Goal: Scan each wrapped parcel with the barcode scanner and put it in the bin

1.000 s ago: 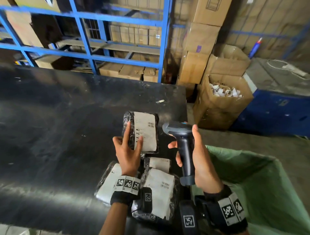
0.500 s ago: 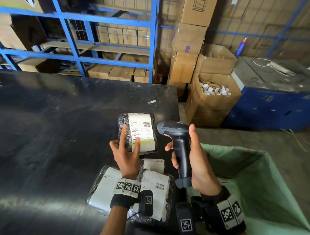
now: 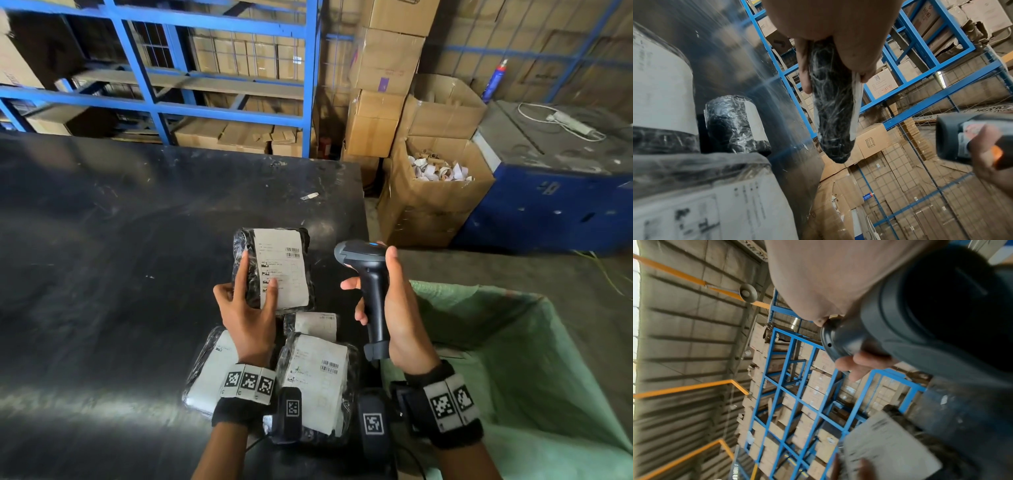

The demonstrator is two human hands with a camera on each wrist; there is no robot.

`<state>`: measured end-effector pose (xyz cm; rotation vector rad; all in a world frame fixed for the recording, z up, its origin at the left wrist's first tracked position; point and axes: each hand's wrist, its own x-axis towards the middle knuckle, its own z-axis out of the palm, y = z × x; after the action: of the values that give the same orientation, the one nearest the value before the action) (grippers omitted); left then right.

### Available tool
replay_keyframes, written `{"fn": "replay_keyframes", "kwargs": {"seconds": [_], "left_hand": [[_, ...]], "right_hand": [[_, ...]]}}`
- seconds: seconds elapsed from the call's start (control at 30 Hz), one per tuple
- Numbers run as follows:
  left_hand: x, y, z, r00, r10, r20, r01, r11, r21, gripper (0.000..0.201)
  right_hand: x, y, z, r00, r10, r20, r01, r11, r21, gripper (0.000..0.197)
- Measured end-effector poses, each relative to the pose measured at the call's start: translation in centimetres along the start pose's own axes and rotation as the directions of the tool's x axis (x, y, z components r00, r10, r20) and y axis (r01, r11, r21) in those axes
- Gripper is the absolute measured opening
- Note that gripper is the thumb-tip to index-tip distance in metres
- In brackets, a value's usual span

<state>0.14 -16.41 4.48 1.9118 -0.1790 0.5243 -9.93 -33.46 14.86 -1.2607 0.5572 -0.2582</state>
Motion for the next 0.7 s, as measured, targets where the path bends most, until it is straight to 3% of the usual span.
{"fn": "replay_keyframes", "kwargs": {"seconds": [0.13, 0.37, 0.7], "left_hand": [[0.1, -0.9, -1.3, 1.000, -0.028, 0.007, 0.027, 0.998, 0.051, 0.068], [0.1, -1.8, -3.3, 0.995, -0.091, 0.029, 0.089, 0.995, 0.051, 0.067], [1.1, -1.9, -2.8, 0.988, -0.147, 0.043, 0.144, 0.987, 0.070, 0.069]], "right_hand": [[3.1, 3.1, -1.5, 0.992, 0.014, -0.123, -0.026, 0.995, -0.095, 0.059], [11.6, 7.8, -3.9, 0.959, 0.174, -0.226, -0.223, 0.951, -0.213, 0.051], [20.9, 14.7, -4.8, 0.896, 0.380, -0.232, -0.437, 0.850, -0.294, 0.051]]}}
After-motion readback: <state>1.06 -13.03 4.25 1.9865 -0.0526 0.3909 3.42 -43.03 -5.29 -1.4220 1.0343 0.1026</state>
